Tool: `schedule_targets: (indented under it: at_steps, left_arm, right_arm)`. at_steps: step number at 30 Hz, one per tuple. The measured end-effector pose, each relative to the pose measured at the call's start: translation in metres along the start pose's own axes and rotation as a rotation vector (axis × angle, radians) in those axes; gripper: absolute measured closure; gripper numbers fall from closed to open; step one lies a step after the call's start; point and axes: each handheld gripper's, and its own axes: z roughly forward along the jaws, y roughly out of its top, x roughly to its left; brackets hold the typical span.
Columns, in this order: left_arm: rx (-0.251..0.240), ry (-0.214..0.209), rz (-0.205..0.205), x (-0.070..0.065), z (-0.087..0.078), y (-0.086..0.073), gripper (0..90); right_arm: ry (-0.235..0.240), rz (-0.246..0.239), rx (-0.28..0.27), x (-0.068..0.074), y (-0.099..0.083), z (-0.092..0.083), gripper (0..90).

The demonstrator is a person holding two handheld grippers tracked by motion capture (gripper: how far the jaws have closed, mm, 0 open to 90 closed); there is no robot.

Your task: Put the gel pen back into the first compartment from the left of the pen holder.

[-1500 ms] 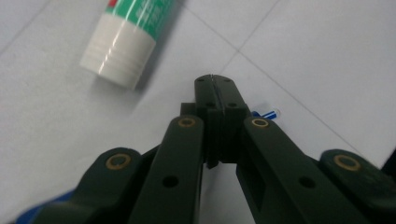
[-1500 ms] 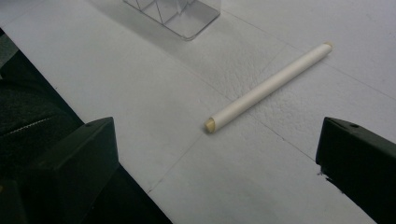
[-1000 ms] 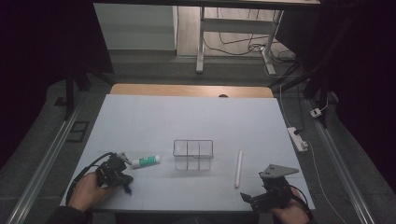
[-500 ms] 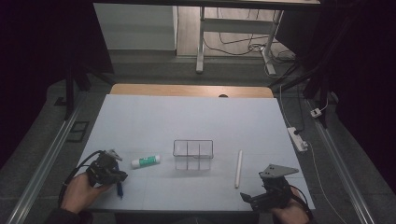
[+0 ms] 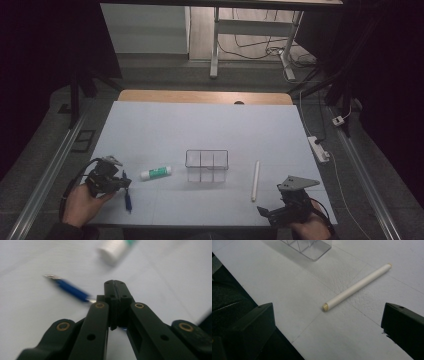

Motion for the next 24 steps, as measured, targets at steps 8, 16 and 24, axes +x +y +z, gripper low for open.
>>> schedule_targets:
  at_steps: [8,16,24]
  left_arm:
    - [0.177,-0.019,0.046,-0.012,0.016,-0.004,88.9]
    - [0.201,0.021,-0.002,-0.006,0.01,-0.015,88.9]
    - [0.183,0.051,-0.058,0.008,0.002,-0.027,88.8]
  right_arm:
    - [0.0,-0.003,0.001,0.0,0.0,0.0,0.0]
    - [0.002,-0.001,0.001,0.0,0.0,0.0,0.0]
    - [0.003,-0.002,0.002,0.0,0.0,0.0,0.0]
